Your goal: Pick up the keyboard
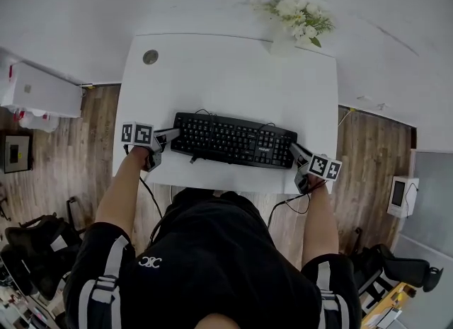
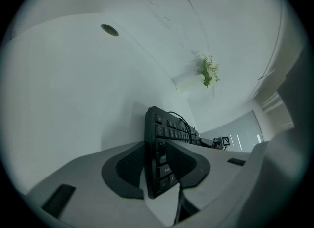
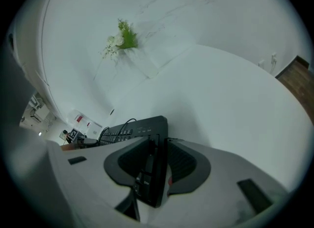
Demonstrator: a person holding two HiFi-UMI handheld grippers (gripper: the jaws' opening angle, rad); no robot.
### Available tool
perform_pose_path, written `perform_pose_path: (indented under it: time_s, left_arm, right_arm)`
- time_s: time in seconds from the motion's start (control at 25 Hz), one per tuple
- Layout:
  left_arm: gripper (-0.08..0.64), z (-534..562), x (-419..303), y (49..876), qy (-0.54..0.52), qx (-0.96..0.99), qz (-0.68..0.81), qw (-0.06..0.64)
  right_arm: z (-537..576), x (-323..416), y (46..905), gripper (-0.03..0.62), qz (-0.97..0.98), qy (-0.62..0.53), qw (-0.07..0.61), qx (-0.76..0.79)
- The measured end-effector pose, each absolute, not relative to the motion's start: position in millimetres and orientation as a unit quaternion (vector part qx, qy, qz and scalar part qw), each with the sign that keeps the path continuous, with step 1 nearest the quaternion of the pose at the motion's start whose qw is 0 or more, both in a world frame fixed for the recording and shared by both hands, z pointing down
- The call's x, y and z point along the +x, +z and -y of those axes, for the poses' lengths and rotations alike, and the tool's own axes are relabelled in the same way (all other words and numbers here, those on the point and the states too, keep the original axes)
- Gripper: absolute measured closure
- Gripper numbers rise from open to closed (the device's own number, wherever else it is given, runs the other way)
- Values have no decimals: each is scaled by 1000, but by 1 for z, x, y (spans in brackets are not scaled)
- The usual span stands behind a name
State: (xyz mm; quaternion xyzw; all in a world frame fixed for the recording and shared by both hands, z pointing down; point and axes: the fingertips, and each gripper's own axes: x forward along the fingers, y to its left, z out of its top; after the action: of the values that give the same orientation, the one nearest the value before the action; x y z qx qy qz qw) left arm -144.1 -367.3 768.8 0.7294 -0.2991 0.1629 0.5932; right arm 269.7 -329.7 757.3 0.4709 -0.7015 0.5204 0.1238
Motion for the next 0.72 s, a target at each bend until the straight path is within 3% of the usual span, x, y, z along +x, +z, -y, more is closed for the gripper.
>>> perform_pose_path:
  time_s: [0.72]
  left_arm:
    - [437,384,-154,674,94,812,315,483]
  right_arm:
    - [339,264,668,477,770,417,71,478]
